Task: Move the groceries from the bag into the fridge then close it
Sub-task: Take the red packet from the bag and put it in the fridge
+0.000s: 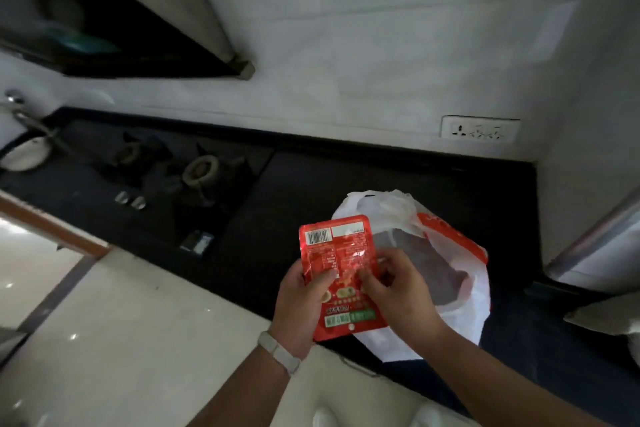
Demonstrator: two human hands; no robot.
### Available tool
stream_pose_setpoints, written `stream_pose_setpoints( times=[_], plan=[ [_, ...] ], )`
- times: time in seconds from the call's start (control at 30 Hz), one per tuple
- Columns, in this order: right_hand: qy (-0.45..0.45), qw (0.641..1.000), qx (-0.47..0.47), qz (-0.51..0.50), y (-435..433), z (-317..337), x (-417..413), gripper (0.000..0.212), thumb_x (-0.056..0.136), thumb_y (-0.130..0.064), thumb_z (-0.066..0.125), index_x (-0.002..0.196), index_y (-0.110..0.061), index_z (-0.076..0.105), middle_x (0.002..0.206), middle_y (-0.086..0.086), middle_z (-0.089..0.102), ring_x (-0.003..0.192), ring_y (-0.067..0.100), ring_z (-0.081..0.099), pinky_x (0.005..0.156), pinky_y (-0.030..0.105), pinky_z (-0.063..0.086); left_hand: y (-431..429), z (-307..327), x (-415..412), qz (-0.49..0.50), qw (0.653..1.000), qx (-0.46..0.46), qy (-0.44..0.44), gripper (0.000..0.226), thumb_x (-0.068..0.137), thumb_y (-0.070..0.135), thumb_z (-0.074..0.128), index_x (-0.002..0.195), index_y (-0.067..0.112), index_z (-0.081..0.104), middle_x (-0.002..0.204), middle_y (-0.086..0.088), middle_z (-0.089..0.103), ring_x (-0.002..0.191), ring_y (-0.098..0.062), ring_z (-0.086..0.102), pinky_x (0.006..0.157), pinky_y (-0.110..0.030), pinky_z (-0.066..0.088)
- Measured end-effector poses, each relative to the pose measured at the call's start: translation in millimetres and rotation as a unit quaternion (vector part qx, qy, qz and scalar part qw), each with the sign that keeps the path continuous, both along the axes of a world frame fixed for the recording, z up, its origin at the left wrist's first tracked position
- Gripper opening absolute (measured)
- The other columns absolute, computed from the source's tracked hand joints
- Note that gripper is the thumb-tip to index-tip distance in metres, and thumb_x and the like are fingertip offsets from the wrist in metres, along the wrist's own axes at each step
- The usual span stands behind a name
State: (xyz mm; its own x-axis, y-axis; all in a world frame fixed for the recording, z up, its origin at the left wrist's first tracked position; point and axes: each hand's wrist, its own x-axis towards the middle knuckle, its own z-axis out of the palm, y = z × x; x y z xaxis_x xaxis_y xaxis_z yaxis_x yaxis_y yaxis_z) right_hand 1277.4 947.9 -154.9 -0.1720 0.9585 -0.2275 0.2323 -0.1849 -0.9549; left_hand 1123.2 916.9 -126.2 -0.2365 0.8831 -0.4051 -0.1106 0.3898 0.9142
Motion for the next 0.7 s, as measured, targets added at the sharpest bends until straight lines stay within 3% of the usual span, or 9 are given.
stream_pose_setpoints(
  times=[0.17,0.27,0.4,0.53,0.7],
  plan=[
    [-0.001,0.999,0.007,0.046,-25.3,6.9,-44.4,0.019,0.095,-0.027,0.063,0.105,-0.037,0.051,0.096,-0.01,0.071,0.083,0.0,0.071,0.073,0.026,0.061,-38.7,-0.8,-38.3,0.052,0.998,0.016,-0.011,0.026,0.09,0.019,0.066,0.115,0.018,0.065,0.104,-0.008,0.075,0.093,-0.029,0.073,0.087,-0.052,0.057],
    [-0.003,0.998,0.001,0.067,-44.5,15.0,-72.0,0.02,0.095,-0.025,0.062,0.108,-0.036,0.05,0.098,-0.008,0.071,0.082,0.001,0.071,0.065,0.021,0.059,-61.9,-1.1,-64.5,0.063,0.997,0.026,-0.025,0.023,0.091,0.018,0.064,0.114,0.018,0.065,0.103,-0.008,0.075,0.092,-0.03,0.073,0.085,-0.052,0.057],
    [-0.055,0.996,0.016,0.073,-77.7,25.5,-121.5,0.021,0.093,-0.026,0.064,0.102,-0.038,0.05,0.096,-0.008,0.069,0.078,0.002,0.071,0.066,0.025,0.061,-99.9,1.0,-111.8,0.07,0.996,0.043,-0.022,0.024,0.092,0.023,0.064,0.115,0.021,0.065,0.103,-0.005,0.075,0.091,-0.028,0.073,0.086,-0.052,0.057],
    [-0.073,0.99,0.034,0.112,-119.0,32.2,-180.5,0.024,0.092,-0.023,0.066,0.099,-0.038,0.049,0.091,-0.01,0.067,0.076,-0.005,0.068,0.058,0.015,0.055,-146.4,0.2,-171.3,0.095,0.994,0.054,-0.031,0.025,0.093,0.024,0.063,0.118,0.02,0.063,0.102,-0.004,0.075,0.089,-0.026,0.074,0.085,-0.05,0.058],
    [-0.104,0.98,0.029,0.166,-166.6,31.6,-261.8,0.025,0.09,-0.025,0.069,0.102,-0.037,0.05,0.091,-0.006,0.068,0.075,0.003,0.071,0.066,0.026,0.06,-214.3,-10.8,-246.7,0.166,0.983,0.057,-0.055,0.023,0.092,0.019,0.063,0.115,0.019,0.064,0.101,-0.006,0.075,0.088,-0.03,0.074,0.084,-0.054,0.058]
  ],
)
